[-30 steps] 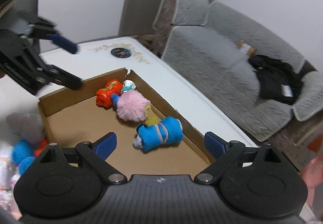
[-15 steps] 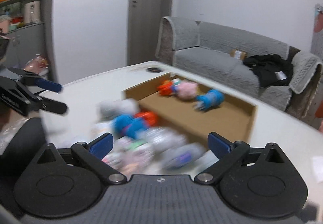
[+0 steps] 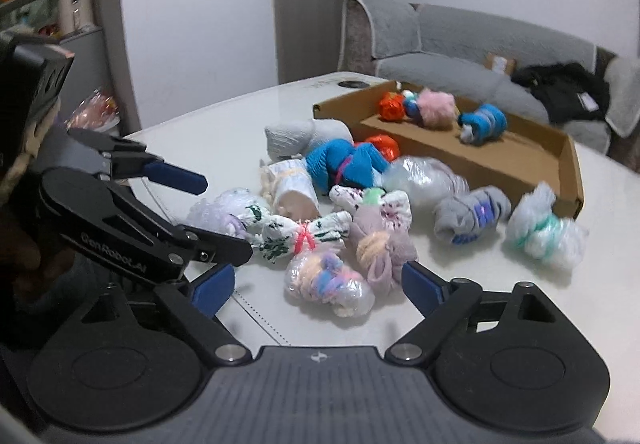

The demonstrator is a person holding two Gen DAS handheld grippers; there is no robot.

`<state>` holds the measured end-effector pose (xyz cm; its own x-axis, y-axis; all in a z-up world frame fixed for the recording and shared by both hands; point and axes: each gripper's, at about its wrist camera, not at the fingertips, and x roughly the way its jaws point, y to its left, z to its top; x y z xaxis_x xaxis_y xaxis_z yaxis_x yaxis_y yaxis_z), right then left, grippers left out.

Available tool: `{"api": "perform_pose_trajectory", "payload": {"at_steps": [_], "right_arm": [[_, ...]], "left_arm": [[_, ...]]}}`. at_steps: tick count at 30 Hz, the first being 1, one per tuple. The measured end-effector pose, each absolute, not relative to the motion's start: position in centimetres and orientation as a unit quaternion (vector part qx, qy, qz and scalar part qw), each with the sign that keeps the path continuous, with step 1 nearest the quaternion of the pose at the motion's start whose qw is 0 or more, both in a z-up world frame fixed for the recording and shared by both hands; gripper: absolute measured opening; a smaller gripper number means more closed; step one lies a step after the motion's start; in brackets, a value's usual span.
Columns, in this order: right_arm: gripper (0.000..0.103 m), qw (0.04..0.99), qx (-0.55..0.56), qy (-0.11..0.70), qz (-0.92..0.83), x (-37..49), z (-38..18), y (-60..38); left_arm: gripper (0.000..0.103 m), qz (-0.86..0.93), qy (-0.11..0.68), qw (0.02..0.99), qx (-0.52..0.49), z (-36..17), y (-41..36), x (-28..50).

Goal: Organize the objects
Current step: 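Move both grippers back over the remaining bundles on the table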

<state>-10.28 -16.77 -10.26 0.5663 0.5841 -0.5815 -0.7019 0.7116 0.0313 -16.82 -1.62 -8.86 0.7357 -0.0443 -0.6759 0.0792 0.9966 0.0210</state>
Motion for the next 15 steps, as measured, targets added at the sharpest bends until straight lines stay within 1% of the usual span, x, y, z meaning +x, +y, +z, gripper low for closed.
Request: {"api": "perform_pose_trajectory", "payload": {"at_steps": [2, 4, 5, 7, 8, 11, 15], "right_arm": [[0.085, 0.883, -0.102, 0.292, 0.354, -10.2, -10.8, -16.3], [0.082, 0.885, -0.09, 0.304, 0.341, -10.3, -11.4, -15.9], [0.078, 0.886, -0.083, 0.311, 0.335, -10.5, -11.8, -15.8], [0.078, 0.888, -0.08, 0.318, 0.324, -10.5, -12.3, -15.3], [0.078, 0.889, -0.085, 0.317, 0.319, -10.6, -12.4, -15.0], [0.077, 0.892, -0.095, 0.317, 0.308, -11.2, -12.9, -14.6], [0.073, 0.895, -0.094, 0.316, 0.3, -11.5, -12.7, -15.0]], "left_arm": [[0.094, -0.028, 0.364, 0.93, 0.027, -9.2, -1.4, -16.7], [0.093, -0.024, 0.365, 0.93, 0.028, -9.4, -1.3, -16.5], [0.091, -0.023, 0.365, 0.93, 0.029, -9.5, -1.2, -16.4], [0.088, -0.021, 0.367, 0.929, 0.033, -9.7, -1.1, -16.3], [0.084, -0.022, 0.368, 0.929, 0.032, -9.8, -1.1, -16.3], [0.077, -0.031, 0.367, 0.929, 0.027, -10.0, -1.2, -16.4], [0.073, -0.035, 0.363, 0.931, 0.024, -10.0, -1.4, -16.6]]}}
